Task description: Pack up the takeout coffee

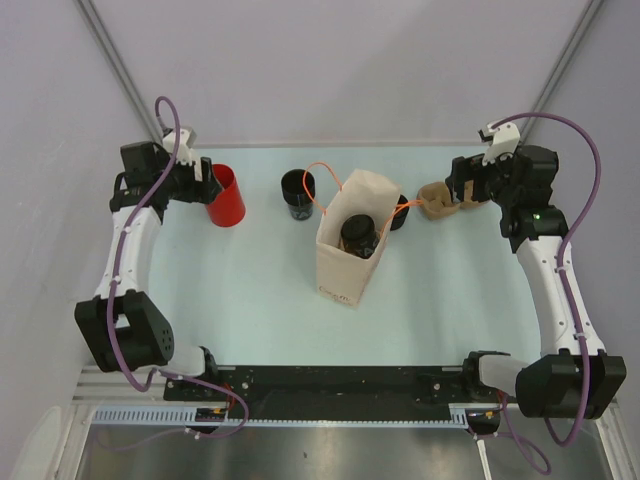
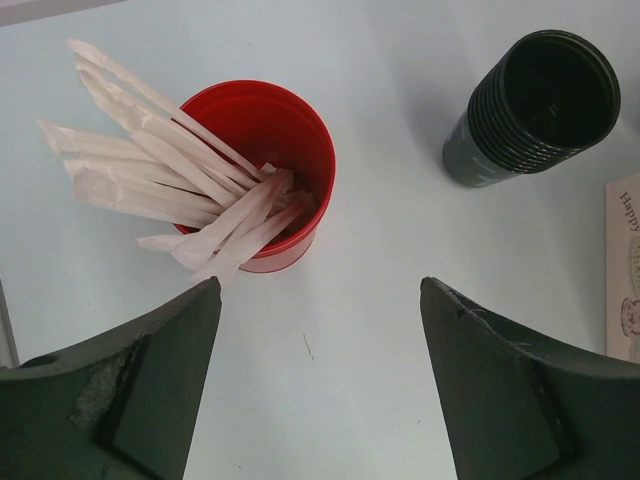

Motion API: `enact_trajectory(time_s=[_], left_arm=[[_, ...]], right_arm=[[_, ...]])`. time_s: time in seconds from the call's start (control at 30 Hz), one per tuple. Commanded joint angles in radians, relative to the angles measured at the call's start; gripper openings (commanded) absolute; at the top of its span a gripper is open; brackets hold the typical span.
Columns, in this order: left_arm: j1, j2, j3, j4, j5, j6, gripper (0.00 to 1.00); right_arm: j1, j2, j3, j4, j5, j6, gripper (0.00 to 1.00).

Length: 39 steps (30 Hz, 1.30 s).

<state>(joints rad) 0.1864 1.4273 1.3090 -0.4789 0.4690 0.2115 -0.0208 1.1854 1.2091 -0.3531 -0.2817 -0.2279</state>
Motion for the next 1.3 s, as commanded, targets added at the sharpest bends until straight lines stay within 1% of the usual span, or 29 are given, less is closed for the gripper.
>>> enact_trajectory(time_s=[0.0,0.3,0.5,0.83,0.9,0.93,0.97,1.03,1.07,1.13,1.17,1.27], left_arm=[[0.004,-0.004,0.024,0.065,-0.029,0.020,0.85],[0.005,-0.030,0.007,0.128,-0.049,0.017,0.83],[0.004,-0.001,0.006,0.129,-0.096,0.022,0.80],[0.005,0.054,0.022,0.122,-0.081,0.025,0.78],[0.005,0.064,0.022,0.120,-0.081,0.026,0.75],[0.005,0.064,0.022,0.122,-0.079,0.028,0.74],[0.005,0.065,0.021,0.122,-0.078,0.028,0.70],[0.004,0.065,0.018,0.126,-0.075,0.026,0.66],[0.005,0.067,0.016,0.125,-0.072,0.023,0.61],[0.005,0.065,0.015,0.126,-0.069,0.022,0.56],[0.004,0.062,0.013,0.126,-0.066,0.020,0.51],[0.004,0.061,0.013,0.126,-0.061,0.017,0.41]], right_arm=[[-0.010,0.002,0.000,0.036,-0.030,0.012,1.00],[-0.016,0.010,0.000,0.031,-0.048,0.013,1.00],[-0.024,0.010,0.000,0.029,-0.062,0.013,1.00],[-0.034,0.013,0.000,0.023,-0.082,0.018,1.00],[-0.036,0.014,0.000,0.023,-0.082,0.018,1.00],[-0.036,0.014,0.000,0.025,-0.083,0.019,1.00],[-0.037,0.016,-0.002,0.023,-0.085,0.019,1.00],[-0.038,0.017,0.000,0.022,-0.086,0.019,1.00],[-0.038,0.019,0.000,0.022,-0.088,0.019,1.00],[-0.038,0.020,0.000,0.022,-0.089,0.019,1.00],[-0.038,0.020,-0.002,0.023,-0.090,0.018,1.00],[-0.038,0.022,0.000,0.022,-0.091,0.019,0.99]])
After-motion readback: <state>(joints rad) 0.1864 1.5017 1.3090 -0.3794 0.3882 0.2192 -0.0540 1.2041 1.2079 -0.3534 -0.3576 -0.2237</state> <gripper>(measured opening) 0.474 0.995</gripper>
